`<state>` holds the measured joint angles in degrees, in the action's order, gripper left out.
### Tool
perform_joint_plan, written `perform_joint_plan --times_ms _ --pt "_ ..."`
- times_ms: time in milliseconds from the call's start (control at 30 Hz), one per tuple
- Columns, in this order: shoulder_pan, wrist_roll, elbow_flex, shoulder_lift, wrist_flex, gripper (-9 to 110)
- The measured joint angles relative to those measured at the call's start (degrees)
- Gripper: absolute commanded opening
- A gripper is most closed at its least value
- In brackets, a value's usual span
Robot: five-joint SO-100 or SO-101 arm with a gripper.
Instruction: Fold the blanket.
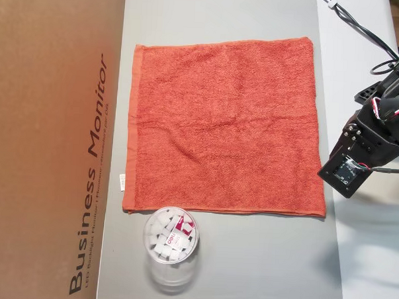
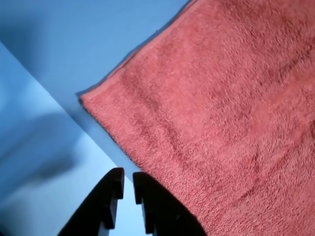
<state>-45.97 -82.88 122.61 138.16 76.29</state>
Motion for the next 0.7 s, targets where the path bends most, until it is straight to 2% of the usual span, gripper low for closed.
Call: perform_joint_plan --times_ms 433,700 --pt "0.0 -0.4 -2.2 -6.8 0.0 13" --pt "-3.4 -0.2 -2.8 -7.3 0.1 13"
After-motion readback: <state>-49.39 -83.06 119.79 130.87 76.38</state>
